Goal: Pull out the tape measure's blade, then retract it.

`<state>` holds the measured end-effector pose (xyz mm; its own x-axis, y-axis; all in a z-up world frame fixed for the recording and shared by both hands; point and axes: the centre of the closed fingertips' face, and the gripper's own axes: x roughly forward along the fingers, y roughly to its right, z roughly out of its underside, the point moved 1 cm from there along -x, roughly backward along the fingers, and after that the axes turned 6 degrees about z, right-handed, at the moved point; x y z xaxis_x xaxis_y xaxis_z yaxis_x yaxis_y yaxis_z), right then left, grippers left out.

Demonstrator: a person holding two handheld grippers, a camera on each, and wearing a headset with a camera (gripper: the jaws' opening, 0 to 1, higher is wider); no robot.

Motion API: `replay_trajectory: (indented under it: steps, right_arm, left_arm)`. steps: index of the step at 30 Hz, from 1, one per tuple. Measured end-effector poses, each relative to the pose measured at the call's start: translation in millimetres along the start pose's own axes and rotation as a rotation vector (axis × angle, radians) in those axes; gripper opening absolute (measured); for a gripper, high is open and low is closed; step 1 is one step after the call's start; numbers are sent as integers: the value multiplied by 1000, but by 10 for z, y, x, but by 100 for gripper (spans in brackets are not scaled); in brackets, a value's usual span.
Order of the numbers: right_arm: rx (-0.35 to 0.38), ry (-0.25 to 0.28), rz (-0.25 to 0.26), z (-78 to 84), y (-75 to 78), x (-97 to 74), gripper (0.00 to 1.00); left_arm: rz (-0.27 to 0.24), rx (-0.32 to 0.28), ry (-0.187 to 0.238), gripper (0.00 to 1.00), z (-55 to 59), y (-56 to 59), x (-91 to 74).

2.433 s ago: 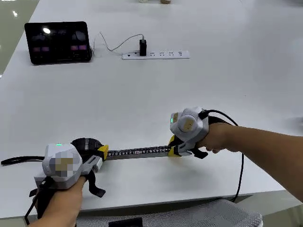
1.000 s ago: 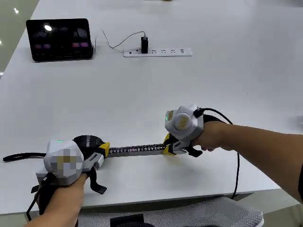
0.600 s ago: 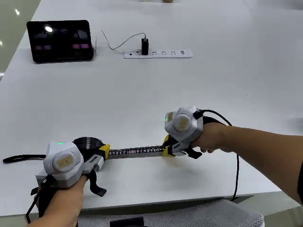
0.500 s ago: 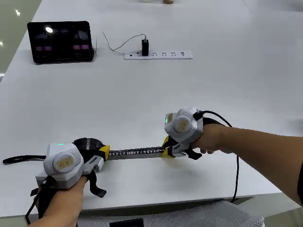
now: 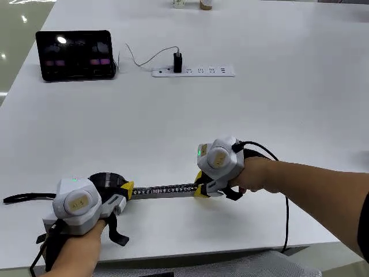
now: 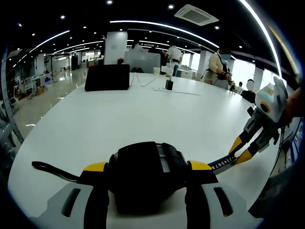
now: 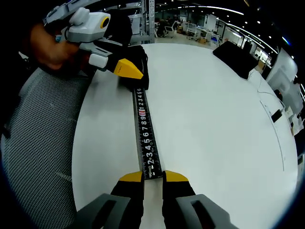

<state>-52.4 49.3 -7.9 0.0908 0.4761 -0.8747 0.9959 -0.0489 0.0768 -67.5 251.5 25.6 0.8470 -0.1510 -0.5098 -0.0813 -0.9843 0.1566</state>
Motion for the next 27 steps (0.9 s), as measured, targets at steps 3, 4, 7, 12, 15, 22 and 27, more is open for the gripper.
replay_trajectory:
  steps: [3, 4, 7, 12, 15, 22, 27]
  right_arm:
    - [-3, 0, -1, -9, 1, 2, 11]
    - [-1, -1, -1, -14, 2, 2, 11]
    - [-7, -6, 4, -32, -3, 6, 11]
    - [-3, -6, 3, -64, -7, 22, 11]
    - [-3, -8, 4, -73, -9, 25, 11]
    - [0, -10, 4, -87, -15, 28, 11]
    - [4, -9, 5, -99, -19, 34, 11]
  left_arm:
    - [0, 0, 0, 60, 2, -1, 3]
    - [0, 0, -1, 60, 4, -3, 3]
    - [1, -2, -1, 59, 5, -5, 6]
    - [1, -2, -1, 59, 4, -6, 4]
    - [2, -1, -2, 59, 3, -8, 5]
    - [2, -2, -1, 59, 0, -12, 2]
    - [2, -1, -1, 59, -8, -11, -7]
